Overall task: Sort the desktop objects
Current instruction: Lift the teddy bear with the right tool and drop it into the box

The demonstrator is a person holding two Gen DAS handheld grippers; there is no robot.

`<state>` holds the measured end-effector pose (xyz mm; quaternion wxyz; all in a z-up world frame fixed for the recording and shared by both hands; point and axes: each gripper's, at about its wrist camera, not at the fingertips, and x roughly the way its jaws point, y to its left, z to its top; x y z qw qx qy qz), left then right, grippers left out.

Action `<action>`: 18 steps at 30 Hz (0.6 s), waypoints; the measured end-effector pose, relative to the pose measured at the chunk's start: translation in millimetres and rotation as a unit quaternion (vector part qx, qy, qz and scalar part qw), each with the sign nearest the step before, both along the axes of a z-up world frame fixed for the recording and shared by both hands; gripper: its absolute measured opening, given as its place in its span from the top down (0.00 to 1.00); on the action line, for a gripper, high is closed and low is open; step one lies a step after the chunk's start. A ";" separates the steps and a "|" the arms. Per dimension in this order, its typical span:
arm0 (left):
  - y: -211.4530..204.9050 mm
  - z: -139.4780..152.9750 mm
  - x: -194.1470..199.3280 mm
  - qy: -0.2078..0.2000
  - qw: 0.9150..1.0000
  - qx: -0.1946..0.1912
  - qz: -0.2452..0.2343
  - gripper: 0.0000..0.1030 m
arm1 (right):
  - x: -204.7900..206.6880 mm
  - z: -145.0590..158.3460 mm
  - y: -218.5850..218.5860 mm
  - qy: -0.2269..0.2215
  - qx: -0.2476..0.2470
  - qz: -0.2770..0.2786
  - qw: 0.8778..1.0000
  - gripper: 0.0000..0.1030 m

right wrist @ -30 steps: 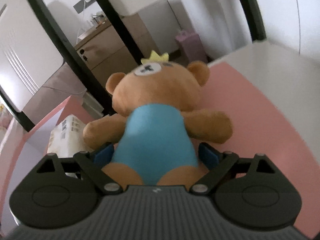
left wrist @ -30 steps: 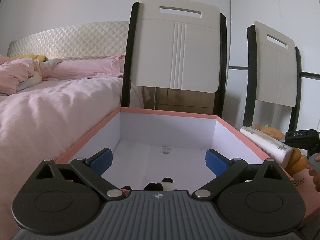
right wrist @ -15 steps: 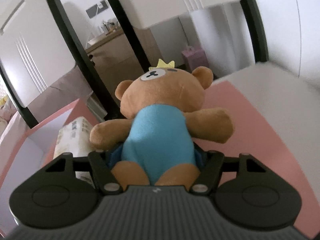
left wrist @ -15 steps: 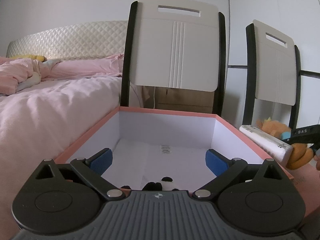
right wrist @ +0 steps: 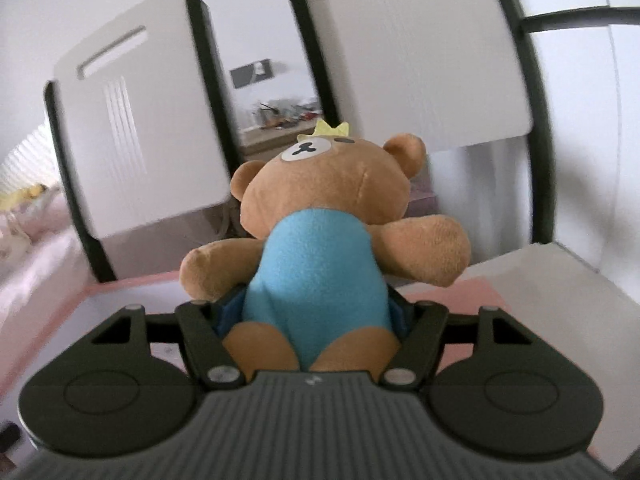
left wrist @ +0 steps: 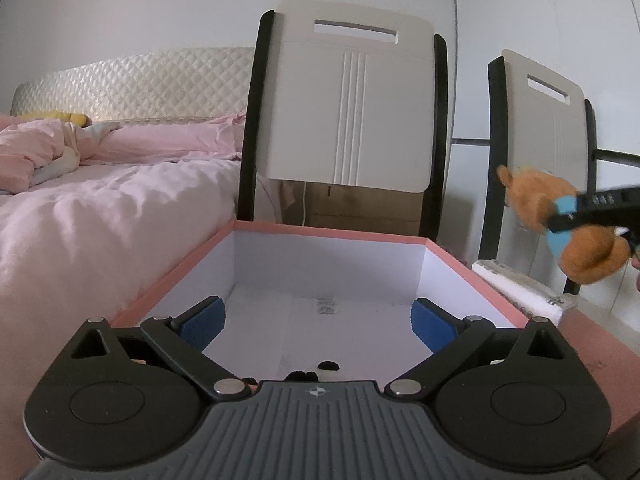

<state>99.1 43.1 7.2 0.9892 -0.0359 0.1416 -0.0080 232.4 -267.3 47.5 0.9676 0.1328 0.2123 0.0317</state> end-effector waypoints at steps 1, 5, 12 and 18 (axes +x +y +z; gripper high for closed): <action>0.0 0.1 0.1 0.000 1.000 0.000 0.001 0.03 | 0.4 3.3 5.3 -0.004 -0.001 0.005 1.000 0.32; 0.7 0.6 1.1 -0.001 1.000 0.002 0.010 0.03 | 10.5 15.5 32.8 -0.020 -0.001 0.043 0.999 0.32; 0.1 0.6 1.5 -0.003 1.000 0.011 0.021 0.03 | 24.7 18.1 78.2 -0.022 -0.021 0.131 0.991 0.32; 1.6 0.1 1.7 -0.004 1.000 0.018 0.025 0.03 | 44.2 11.5 112.0 -0.006 -0.052 0.203 0.978 0.32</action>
